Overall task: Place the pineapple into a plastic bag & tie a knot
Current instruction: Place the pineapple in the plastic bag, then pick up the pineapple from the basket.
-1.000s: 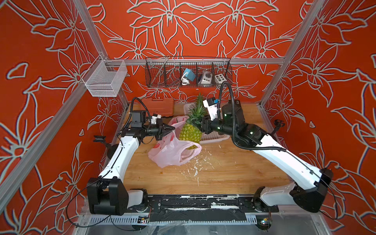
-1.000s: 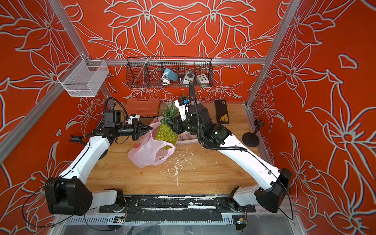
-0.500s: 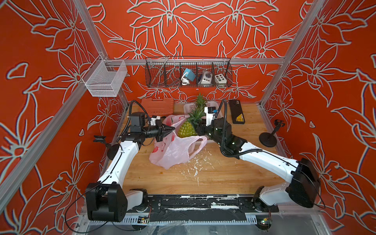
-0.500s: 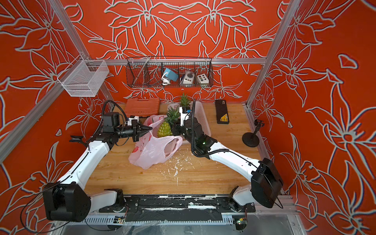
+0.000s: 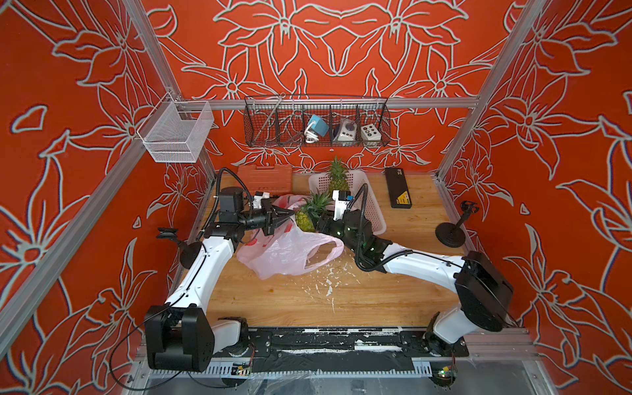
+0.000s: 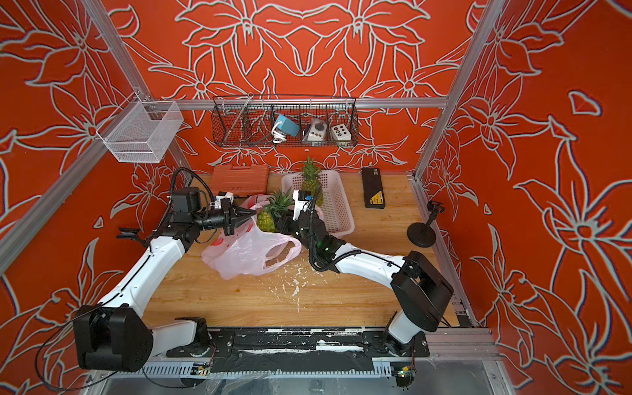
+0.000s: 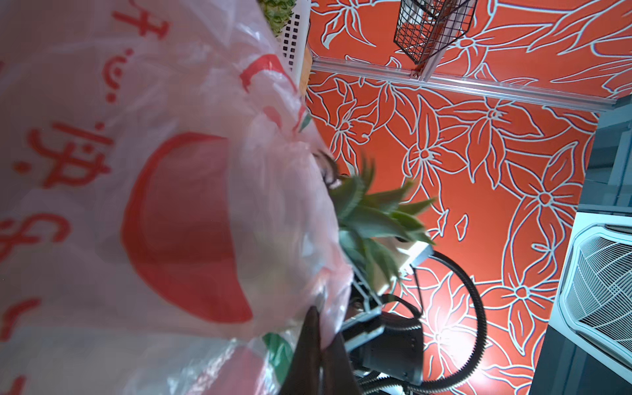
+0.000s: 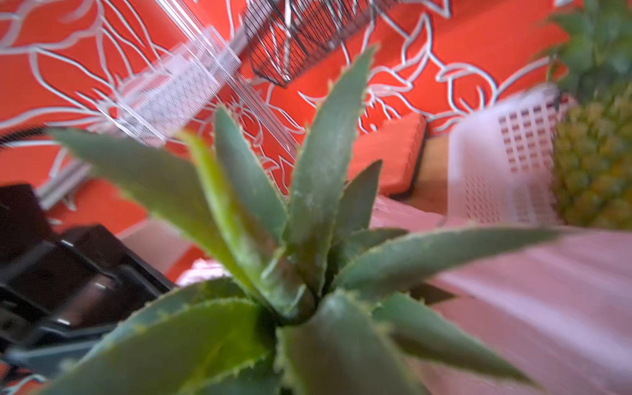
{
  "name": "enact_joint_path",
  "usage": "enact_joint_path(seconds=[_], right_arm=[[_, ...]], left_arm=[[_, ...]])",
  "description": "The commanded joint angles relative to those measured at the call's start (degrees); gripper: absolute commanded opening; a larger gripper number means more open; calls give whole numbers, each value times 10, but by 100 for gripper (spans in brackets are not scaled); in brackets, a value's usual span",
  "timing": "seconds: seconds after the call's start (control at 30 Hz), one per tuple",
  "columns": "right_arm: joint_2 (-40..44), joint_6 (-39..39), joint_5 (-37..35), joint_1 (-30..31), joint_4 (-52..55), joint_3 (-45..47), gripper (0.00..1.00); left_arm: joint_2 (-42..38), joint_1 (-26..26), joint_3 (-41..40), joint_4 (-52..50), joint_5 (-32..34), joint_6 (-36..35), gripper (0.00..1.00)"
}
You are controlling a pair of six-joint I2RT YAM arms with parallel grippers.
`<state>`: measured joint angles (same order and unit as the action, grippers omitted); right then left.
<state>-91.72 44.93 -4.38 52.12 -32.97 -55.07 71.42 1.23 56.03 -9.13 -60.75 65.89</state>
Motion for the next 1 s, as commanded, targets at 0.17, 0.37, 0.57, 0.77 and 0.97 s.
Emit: enact_joint_path(seconds=[0.17,0.37,0.57,0.77,0.97], right_arm=[[-73,60,32,11,-96,-28,0],[-72,43,44,12,-51,-61,27],[24,-66,53,0,129,-83,81],[121,-140,88,-44,264,-99,88],[193,-258,-2,-59,394,-140,92]], left_arm=[[11,4,-15,49,-13,25,0],[7,7,-24,40,-14,16,0],[12,32,-27,-1,-19,-24,0],[20,56,-47,-12,-27,-48,0],[21,66,-48,-37,-26,-72,0]])
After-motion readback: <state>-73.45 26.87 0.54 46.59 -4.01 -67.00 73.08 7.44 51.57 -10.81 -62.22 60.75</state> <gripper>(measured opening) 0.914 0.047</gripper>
